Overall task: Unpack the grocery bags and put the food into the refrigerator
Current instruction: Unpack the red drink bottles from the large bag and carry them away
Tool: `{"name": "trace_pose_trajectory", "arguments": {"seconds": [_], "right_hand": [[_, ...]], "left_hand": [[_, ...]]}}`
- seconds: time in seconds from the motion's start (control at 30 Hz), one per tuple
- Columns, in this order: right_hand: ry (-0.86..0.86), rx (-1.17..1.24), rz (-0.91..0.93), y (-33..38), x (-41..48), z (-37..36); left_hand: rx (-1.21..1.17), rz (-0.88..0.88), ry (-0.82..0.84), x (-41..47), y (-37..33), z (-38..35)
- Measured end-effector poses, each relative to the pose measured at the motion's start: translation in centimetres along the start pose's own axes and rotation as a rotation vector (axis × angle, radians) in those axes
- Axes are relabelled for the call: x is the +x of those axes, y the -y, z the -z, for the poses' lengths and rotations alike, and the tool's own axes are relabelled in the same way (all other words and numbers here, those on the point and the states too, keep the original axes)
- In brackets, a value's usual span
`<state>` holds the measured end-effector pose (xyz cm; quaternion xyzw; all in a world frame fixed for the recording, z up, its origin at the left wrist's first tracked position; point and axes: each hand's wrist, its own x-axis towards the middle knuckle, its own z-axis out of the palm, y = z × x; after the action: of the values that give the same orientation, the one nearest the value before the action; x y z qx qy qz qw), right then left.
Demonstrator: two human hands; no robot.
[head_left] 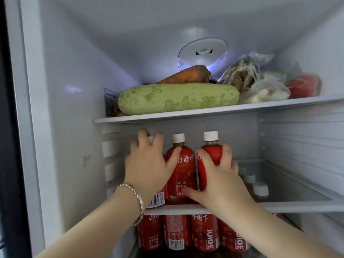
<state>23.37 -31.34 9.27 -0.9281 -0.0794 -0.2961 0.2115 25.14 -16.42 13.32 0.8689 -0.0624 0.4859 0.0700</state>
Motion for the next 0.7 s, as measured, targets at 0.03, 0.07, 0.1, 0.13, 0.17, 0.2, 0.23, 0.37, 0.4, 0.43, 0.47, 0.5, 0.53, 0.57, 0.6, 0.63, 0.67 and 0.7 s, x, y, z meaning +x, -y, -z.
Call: {"name": "trace_pose_trajectory", "arguments": {"seconds": [0.03, 0.07, 0.1, 0.13, 0.17, 0.2, 0.23, 0.37, 0.4, 0.43, 0.47, 0.5, 0.53, 0.57, 0.6, 0.63, 0.67, 0.7], "right_hand": [[0.031, -0.034, -0.011, 0.0, 0.2, -0.1], [0.052, -0.069, -0.026, -0.1, 0.6, -0.1], [0.071, -0.098, -0.046, 0.0, 1.1, -0.3], [0.094, -0.119, -0.071, 0.0, 1.8, -0.4], [0.123, -0.131, -0.096, -0.1, 2.5, -0.7], [0.153, -0.135, -0.119, -0.2, 3.3, -1.1], [0.177, -0.139, -0.135, -0.3, 4.2, -1.5], [0.238, -0.206, -0.166, -0.9, 7.4, -3.1], [0.254, -0.214, -0.175, -1.1, 8.3, -3.5], [0.269, -0.213, -0.185, -1.3, 9.1, -3.9], [0.281, -0.211, -0.194, -1.5, 9.9, -4.3], [0.284, -0.211, -0.198, -1.8, 10.6, -4.7], [0.279, -0.216, -0.195, -2.1, 11.4, -5.1], [0.278, -0.220, -0.188, -2.3, 12.1, -5.4], [0.284, -0.218, -0.183, -2.6, 12.7, -5.7], [0.295, -0.213, -0.177, -2.8, 13.1, -5.9], [0.309, -0.208, -0.169, -3.0, 13.4, -6.0], [0.324, -0.195, -0.155, -3.1, 13.5, -6.1]], "left_hand": [[-0.009, -0.004, 0.016, -0.4, -0.1, -0.3], [-0.009, 0.012, 0.062, -0.4, -0.2, -0.5], [-0.003, 0.034, 0.118, -0.3, -0.3, -0.7], [0.009, 0.044, 0.159, -0.2, -0.3, -1.2], [0.027, 0.044, 0.191, -0.1, -0.5, -1.6], [0.047, 0.037, 0.235, -0.1, -0.5, -2.2], [0.057, 0.025, 0.295, -0.3, -0.5, -3.1], [-0.037, 0.001, 0.476, 0.4, 0.0, -6.4], [-0.063, -0.002, 0.489, 1.1, 0.3, -7.1], [-0.076, -0.008, 0.500, 1.7, 0.5, -7.9], [-0.067, -0.019, 0.516, 2.3, 0.8, -8.6], [-0.035, -0.034, 0.535, 2.7, 1.2, -9.4], [0.009, -0.052, 0.539, 3.1, 1.4, -10.0], [0.046, -0.065, 0.535, 3.6, 1.7, -10.4], [0.072, -0.071, 0.534, 4.2, 1.9, -10.6], [0.092, -0.071, 0.540, 4.7, 2.1, -10.7], [0.117, -0.074, 0.550, 5.2, 2.3, -10.7], [0.150, -0.079, 0.558, 5.5, 2.6, -10.7]]}}
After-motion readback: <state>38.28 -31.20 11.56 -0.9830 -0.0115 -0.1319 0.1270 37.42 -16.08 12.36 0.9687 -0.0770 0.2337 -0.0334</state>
